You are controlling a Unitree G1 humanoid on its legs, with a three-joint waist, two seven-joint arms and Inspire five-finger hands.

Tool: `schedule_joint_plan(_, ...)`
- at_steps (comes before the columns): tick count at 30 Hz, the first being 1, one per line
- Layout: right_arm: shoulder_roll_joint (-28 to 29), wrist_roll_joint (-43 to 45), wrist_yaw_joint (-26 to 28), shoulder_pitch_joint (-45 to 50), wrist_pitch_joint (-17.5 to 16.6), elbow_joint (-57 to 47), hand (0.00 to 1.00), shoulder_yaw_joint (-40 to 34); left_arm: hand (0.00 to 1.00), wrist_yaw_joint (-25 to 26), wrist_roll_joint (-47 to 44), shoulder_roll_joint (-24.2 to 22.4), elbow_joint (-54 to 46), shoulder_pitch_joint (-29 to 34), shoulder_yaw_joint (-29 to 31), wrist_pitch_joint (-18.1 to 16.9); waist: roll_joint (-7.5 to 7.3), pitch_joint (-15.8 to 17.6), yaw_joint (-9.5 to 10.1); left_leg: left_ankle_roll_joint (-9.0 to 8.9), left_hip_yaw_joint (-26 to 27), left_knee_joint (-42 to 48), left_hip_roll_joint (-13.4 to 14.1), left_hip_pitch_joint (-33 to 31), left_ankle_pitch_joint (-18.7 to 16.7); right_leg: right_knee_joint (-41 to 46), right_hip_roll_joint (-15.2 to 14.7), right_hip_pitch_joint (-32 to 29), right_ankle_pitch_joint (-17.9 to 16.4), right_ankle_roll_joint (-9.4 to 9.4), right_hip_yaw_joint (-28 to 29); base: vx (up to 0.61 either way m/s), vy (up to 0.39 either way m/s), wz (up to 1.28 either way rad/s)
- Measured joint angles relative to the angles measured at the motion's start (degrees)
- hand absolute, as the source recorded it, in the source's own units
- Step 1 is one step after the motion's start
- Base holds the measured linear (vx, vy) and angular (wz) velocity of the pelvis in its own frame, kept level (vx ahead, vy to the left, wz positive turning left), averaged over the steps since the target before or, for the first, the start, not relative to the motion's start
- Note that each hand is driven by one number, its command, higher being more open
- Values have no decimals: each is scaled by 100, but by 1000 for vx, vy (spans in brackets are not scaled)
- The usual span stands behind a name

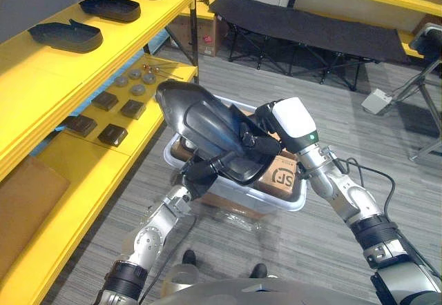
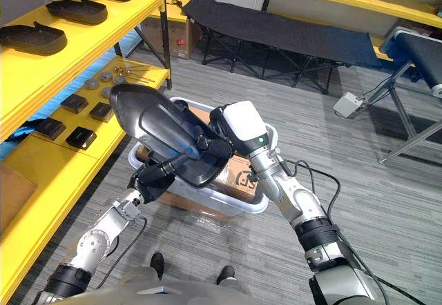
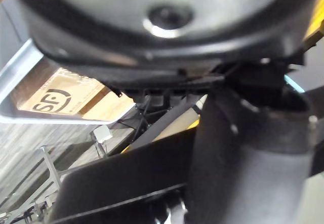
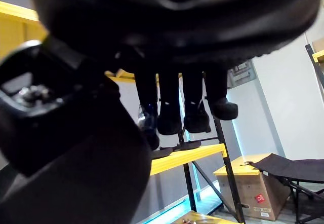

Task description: Walk over and take three plastic housings, then place them on the shelf

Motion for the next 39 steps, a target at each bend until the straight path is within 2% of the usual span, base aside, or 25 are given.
schedule_joint_plan(8, 179, 446, 7, 296, 63, 188, 0, 0, 0, 410, -279, -39, -110, 24, -226, -449, -26, -18, 79, -47, -26, -170, -1, 67, 77, 0, 8, -3, 1, -1, -16, -16, 1, 1)
schedule_joint_plan(14, 582, 621, -258, 526, 85, 151, 0, 30, 0, 1178, -301, -387, -229, 320, -129, -623, -33, -59, 49, -15, -21, -292, -19, 104, 154, 2, 9, -19, -4, -5, -62, 0, 0, 0)
schedule_joint_plan(17, 785, 639, -292, 581, 87, 150, 0, 46, 0, 1286, -245, -525, -237, 459, -119, -841, -51, -103, 86, -25, -33, -289, -36, 103, 146, 4, 15, -9, -8, -11, -82, 0, 0, 0)
schedule_joint_plan(22, 1050, 693, -531, 772, 99, 158, 0, 59, 0, 1314, -189, -545, -371, 637, -120, -955, -56, -125, 125, -48, -53, -286, -54, 107, 107, 5, 2, 8, -18, -21, -102, 2, 6, 3)
schedule_joint_plan(23, 1073, 723, -573, 808, 99, 157, 100, 84, 0, 1314, -182, -557, -378, 651, -120, -955, -56, -126, 127, -33, -53, -286, -56, 109, 92, 6, 0, 10, -23, -24, -102, 0, 0, 0)
schedule_joint_plan(28, 1231, 1187, -732, 1101, 97, 68, 100, 178, 0, 1329, -151, -612, -396, 725, -112, -995, -57, -130, 112, -29, -43, -288, -43, 132, 89, 51, 4, 1, -81, -93, -99, 0, 0, 0)
schedule_joint_plan(31, 1242, 1768, -736, 1423, 9, -368, 100, 448, 0, 1589, -143, -787, -413, 727, 65, -1276, -58, -132, 84, -37, -18, -290, -35, 154, 90, 52, 8, 2, -84, -98, -81, -4, 1, -5)
schedule_joint_plan(32, 1313, 1874, -711, 1607, -42, -595, 100, 544, 0, 1836, 245, -936, -502, 728, 182, -1590, -61, -133, 80, -44, 1, -290, -30, 165, 86, 52, 12, 2, -85, -99, -60, 3, 1, -7)
schedule_joint_plan(34, 1453, 2228, -641, 1768, -76, -782, 100, 538, 0, 2129, 919, -1040, -655, 729, 298, -1939, -61, -133, 73, -47, 15, -290, -27, 166, 84, 52, 12, -5, -85, -100, -46, 4, 1, -5)
schedule_joint_plan(36, 1692, 3120, -303, 1985, -90, -1079, 100, 272, 0, 2572, 2094, -1062, -911, 733, 539, -2381, -60, -133, 68, -54, 45, -286, -29, 179, 75, 53, 10, -21, -85, -100, -15, 1, 3, -6)
schedule_joint_plan(39, 1855, 4408, 423, 2237, -108, -1446, 100, -307, 0, 3057, 3375, -1054, -1162, 787, 909, -2632, -62, -134, 38, -62, 99, -277, -39, 193, 49, 53, -1, -33, -85, -98, 43, 8, 9, -9)
